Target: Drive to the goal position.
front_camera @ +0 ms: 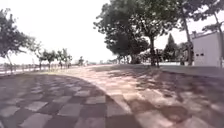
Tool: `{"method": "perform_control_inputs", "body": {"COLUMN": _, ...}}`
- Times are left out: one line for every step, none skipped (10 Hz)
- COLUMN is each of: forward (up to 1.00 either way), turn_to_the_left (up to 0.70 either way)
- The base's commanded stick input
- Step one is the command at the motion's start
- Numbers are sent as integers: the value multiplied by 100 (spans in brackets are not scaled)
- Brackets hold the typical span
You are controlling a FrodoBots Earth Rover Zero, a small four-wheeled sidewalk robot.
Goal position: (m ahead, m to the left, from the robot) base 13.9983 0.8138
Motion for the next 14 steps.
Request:
{"method": "perform_control_inputs", "body": {"forward": 85, "turn_to_the_left": 0}}
{"method": "perform_control_inputs", "body": {"forward": 85, "turn_to_the_left": 0}}
{"method": "perform_control_inputs", "body": {"forward": 85, "turn_to_the_left": 0}}
{"method": "perform_control_inputs", "body": {"forward": 85, "turn_to_the_left": 0}}
{"method": "perform_control_inputs", "body": {"forward": 85, "turn_to_the_left": 0}}
{"method": "perform_control_inputs", "body": {"forward": 85, "turn_to_the_left": 0}}
{"method": "perform_control_inputs", "body": {"forward": 85, "turn_to_the_left": 0}}
{"method": "perform_control_inputs", "body": {"forward": 85, "turn_to_the_left": 0}}
{"method": "perform_control_inputs", "body": {"forward": 85, "turn_to_the_left": 0}}
{"method": "perform_control_inputs", "body": {"forward": 85, "turn_to_the_left": 0}}
{"method": "perform_control_inputs", "body": {"forward": 85, "turn_to_the_left": 0}}
{"method": "perform_control_inputs", "body": {"forward": 85, "turn_to_the_left": 0}}
{"method": "perform_control_inputs", "body": {"forward": 85, "turn_to_the_left": 0}}
{"method": "perform_control_inputs", "body": {"forward": 85, "turn_to_the_left": 0}}
